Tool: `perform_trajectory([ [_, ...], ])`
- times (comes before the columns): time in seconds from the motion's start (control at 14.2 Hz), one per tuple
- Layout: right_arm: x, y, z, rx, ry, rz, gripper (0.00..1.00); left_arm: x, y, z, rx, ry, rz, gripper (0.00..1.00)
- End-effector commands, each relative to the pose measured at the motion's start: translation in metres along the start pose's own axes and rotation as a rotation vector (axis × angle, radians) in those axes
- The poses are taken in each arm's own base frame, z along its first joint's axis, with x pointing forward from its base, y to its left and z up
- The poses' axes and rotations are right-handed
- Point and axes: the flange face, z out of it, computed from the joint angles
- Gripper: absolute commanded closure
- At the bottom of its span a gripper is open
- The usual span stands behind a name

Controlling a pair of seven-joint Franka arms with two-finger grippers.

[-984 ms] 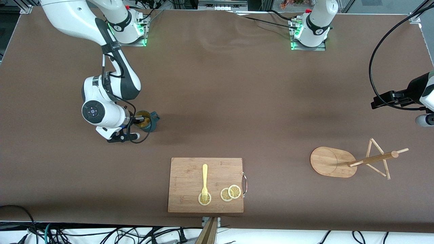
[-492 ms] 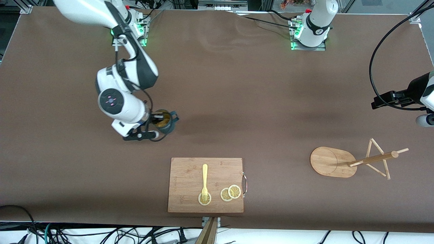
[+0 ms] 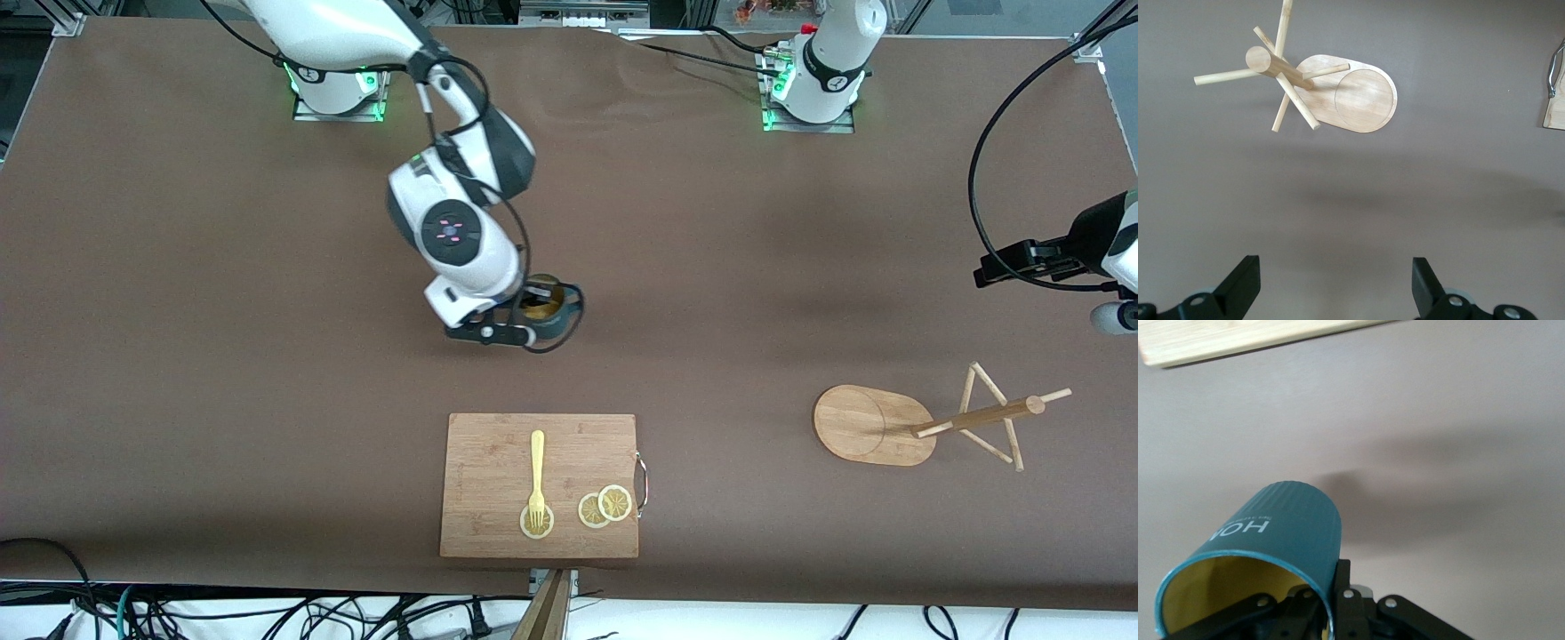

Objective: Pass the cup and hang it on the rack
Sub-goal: 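Carry the teal mug with the right gripper toward the table middle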

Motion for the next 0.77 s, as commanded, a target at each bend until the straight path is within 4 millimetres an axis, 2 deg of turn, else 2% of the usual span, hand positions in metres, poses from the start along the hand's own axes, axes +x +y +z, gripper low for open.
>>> perform_trajectory([
  [0.0,-0.015,-0.063,0.021,0.053,0.009,0.095,1.0,0.008,-0.006,0.0,-0.011,0.0,-0.012,0.0],
  [0.14,-0.044,-0.09,0.05,0.047,0.003,0.099,1.0,0.01,-0.005,-0.001,-0.015,0.002,-0.01,0.0],
  [0.28,-0.064,-0.102,0.068,0.04,-0.003,0.079,1.0,0.01,-0.005,-0.001,-0.015,0.003,-0.01,0.0],
  [0.56,-0.092,-0.118,0.083,0.039,-0.002,0.084,1.0,0.009,0.002,0.001,-0.016,-0.003,0.001,0.0],
  [0.7,-0.094,-0.119,0.087,0.035,-0.002,0.095,1.0,0.012,0.003,0.007,-0.017,-0.015,0.004,0.0],
])
